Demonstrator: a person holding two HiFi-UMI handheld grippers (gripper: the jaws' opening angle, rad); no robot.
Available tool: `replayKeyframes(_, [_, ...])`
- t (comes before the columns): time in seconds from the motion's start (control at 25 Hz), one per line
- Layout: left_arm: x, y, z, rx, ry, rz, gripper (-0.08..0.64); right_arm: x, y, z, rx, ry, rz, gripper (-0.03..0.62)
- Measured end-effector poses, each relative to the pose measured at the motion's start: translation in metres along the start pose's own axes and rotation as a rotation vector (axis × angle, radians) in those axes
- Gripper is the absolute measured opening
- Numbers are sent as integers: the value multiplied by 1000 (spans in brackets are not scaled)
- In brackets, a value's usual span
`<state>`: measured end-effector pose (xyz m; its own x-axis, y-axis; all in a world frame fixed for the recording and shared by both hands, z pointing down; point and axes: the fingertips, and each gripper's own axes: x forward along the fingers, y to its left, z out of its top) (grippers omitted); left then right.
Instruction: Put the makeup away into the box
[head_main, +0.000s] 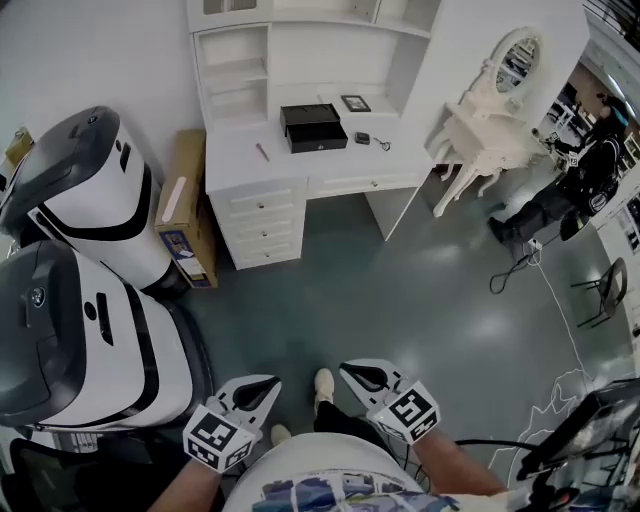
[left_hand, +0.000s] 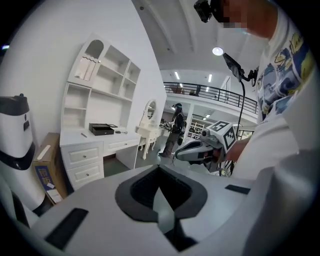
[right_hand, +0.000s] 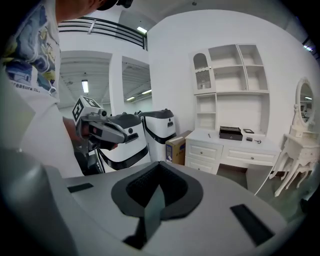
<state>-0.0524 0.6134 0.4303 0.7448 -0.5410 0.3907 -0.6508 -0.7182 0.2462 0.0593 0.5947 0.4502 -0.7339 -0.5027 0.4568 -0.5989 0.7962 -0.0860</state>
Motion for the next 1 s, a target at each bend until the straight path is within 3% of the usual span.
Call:
replayKeyframes(0.4, [119, 25, 89, 60, -12, 13, 14, 0, -132, 21, -6, -57, 4, 29])
replayKeyframes(0.48, [135, 26, 97, 54, -4, 11, 14, 1, -152, 19, 1, -52, -7, 39])
replayKeyframes(0.6, [151, 32, 101, 55, 24, 2, 14, 4, -177, 17, 12, -55, -35, 119])
replayKeyframes(1.0, [202, 94, 118, 46, 43, -44, 14, 45, -242, 30, 38, -30, -92, 120])
